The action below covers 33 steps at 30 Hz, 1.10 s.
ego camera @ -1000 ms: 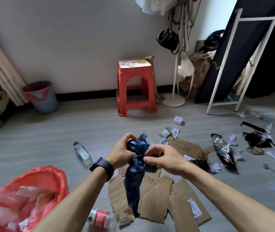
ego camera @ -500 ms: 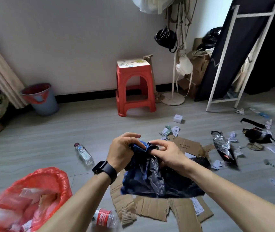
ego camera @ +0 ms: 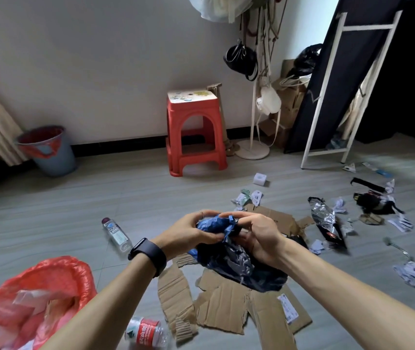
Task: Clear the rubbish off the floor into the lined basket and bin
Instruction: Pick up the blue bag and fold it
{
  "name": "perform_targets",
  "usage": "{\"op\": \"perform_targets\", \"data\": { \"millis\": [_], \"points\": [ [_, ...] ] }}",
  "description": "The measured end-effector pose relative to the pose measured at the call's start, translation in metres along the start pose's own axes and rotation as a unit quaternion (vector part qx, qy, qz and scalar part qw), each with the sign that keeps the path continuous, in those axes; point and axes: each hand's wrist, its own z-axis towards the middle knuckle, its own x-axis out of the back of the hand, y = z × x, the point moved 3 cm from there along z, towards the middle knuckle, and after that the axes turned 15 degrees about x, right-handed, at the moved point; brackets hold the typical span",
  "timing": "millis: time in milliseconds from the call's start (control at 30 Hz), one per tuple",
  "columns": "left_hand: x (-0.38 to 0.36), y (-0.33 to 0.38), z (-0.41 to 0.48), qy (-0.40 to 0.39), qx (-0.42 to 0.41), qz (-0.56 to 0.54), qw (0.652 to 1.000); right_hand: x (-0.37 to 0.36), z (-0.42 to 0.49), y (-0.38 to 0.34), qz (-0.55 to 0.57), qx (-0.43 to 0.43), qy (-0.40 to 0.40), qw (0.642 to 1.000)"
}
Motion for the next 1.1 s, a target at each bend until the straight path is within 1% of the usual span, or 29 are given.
{"op": "perform_targets", "data": {
  "millis": [67,100,133,167,233,300,333,367,400,433,500,567,600,633,667,733,767,800,833,867,933,1000,1100],
  "points": [
    [0.003,-0.002,0.002,0.076,-0.015,0.117,0.99,0.001,-0.002,-0.002,-0.021,-0.002,-0.022,1.0],
    [0.004,-0.003,0.002,0.117,-0.026,0.164,0.979,0.003,-0.002,-0.003,-0.056,0.005,-0.03,0.998],
    [0.007,-0.004,0.003,0.152,-0.032,0.189,0.969,0.007,-0.002,-0.004,-0.116,0.014,-0.037,0.992],
    [0.009,-0.004,0.003,0.177,-0.036,0.188,0.966,0.011,-0.001,-0.006,-0.192,0.021,-0.048,0.98],
    [0.015,-0.004,0.002,0.196,-0.039,0.117,0.973,0.014,-0.002,-0.008,-0.321,0.018,-0.101,0.942],
    [0.017,-0.004,0.003,0.191,-0.044,0.027,0.98,0.013,-0.007,-0.002,-0.381,-0.019,-0.153,0.912],
    [0.017,-0.005,0.003,0.198,-0.051,0.005,0.979,0.012,-0.009,0.001,-0.393,-0.03,-0.159,0.905],
    [0.018,-0.006,0.003,0.221,-0.058,0.009,0.974,0.012,-0.009,0.004,-0.391,-0.029,-0.154,0.907],
    [0.02,-0.007,0.002,0.263,-0.066,0.04,0.962,0.01,-0.007,0.006,-0.391,-0.011,-0.137,0.91],
    [0.023,-0.007,-0.001,0.32,-0.077,0.098,0.939,0.008,-0.005,0.004,-0.401,0.021,-0.105,0.91],
    [0.024,-0.005,-0.007,0.418,-0.114,0.243,0.868,0.003,0.0,-0.002,-0.403,0.076,-0.015,0.912],
    [0.015,0.001,-0.008,0.449,-0.162,0.346,0.808,-0.005,0.003,-0.004,-0.376,0.111,0.066,0.917],
    [0.008,0.004,-0.008,0.448,-0.184,0.383,0.787,-0.011,0.003,-0.003,-0.372,0.122,0.09,0.916],
    [0.0,0.006,-0.007,0.441,-0.196,0.404,0.777,-0.017,0.002,-0.001,-0.361,0.123,0.102,0.919],
    [-0.005,0.007,-0.005,0.427,-0.197,0.399,0.787,-0.021,0.002,0.001,-0.325,0.12,0.103,0.933],
    [-0.01,0.007,-0.001,0.373,-0.185,0.331,0.847,-0.026,0.005,0.001,-0.171,0.099,0.066,0.978],
    [-0.011,0.005,-0.001,0.336,-0.182,0.293,0.876,-0.028,0.005,-0.001,-0.093,0.087,0.042,0.991],
    [-0.015,0.005,-0.001,0.3,-0.181,0.253,0.902,-0.025,0.005,-0.004,-0.054,0.082,0.04,0.994],
    [-0.017,0.005,-0.003,0.269,-0.178,0.201,0.925,-0.021,0.006,-0.006,-0.047,0.083,0.055,0.994],
    [-0.019,0.006,-0.003,0.242,-0.174,0.141,0.944,-0.014,0.008,-0.007,-0.073,0.093,0.089,0.989],
    [-0.022,0.007,-0.002,0.197,-0.146,0.057,0.968,0.001,0.01,-0.006,-0.148,0.118,0.162,0.968],
    [-0.022,0.006,0.0,0.172,-0.118,0.045,0.977,0.011,0.01,-0.004,-0.207,0.118,0.182,0.954],
    [-0.019,0.003,-0.001,0.15,-0.096,0.089,0.98,0.017,0.009,0.001,-0.246,0.088,0.16,0.952]
  ]
}}
